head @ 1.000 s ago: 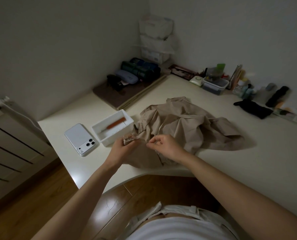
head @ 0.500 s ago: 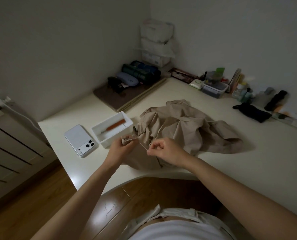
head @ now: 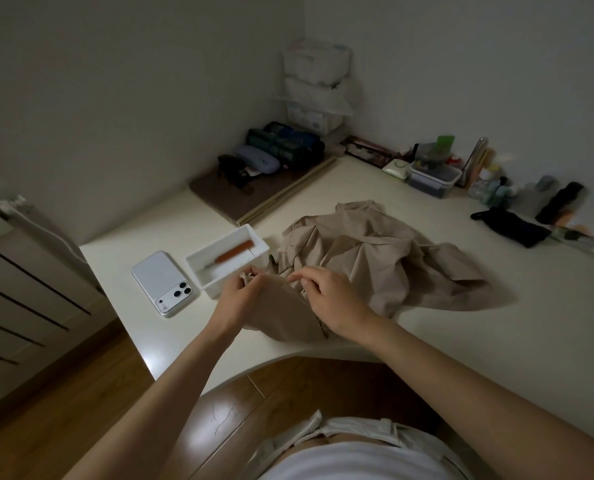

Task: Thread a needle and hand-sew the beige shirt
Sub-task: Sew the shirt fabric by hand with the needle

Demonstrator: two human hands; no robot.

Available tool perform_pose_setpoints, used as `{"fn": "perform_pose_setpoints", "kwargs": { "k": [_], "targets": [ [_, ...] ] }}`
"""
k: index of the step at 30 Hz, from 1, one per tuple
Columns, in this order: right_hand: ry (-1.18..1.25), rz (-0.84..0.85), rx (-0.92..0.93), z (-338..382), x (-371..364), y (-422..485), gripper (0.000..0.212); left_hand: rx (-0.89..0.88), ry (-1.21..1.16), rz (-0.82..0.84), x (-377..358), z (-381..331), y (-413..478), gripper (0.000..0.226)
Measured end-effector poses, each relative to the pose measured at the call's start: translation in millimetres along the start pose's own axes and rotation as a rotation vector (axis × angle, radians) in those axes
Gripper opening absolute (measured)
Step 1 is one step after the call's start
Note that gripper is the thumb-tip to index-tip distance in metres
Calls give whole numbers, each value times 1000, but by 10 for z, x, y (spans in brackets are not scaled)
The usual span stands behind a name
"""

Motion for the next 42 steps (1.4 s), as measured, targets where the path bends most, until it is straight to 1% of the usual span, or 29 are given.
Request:
{"fn": "perform_pose_setpoints", "kwargs": {
  "k": [5,14,19,23,30,34,38,42],
  "targets": [
    [-46,14,34,-15,-83,-13,25,-50,11,30,20,2,19,13],
    [-76,13,22,5,-115,-36,26,-92,-16,75,3,26,42,19],
    [-68,-15,8,-8,-157,-20,25,-106,-49,111,-32,32,28,19],
    [-80,-36,-17,21,-166,2,23,-118,-57,107,-58,33,18,17],
    [-92,1,-64,77,-243,1,23,-183,-25,105,-51,60,3,15],
    [-72,16,-153,94,-279,14,25,-258,15,141,-68,52,-51,15],
    [-39,30,-197,108,-278,-13,25,-278,-28,172,-41,52,-79,14],
    [1,42,-190,159,-241,-45,24,-298,-2,187,-26,87,-95,20]
  ]
}}
Point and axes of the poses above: each hand's wrist, its own y-axis towards the middle knuckle, its own x-axis out of the back of the hand, z = x × y, the point moved 1 cm from there along y, towards the middle knuckle, and after that the axes turned 10 degrees about -z, right-handed, at the moved point
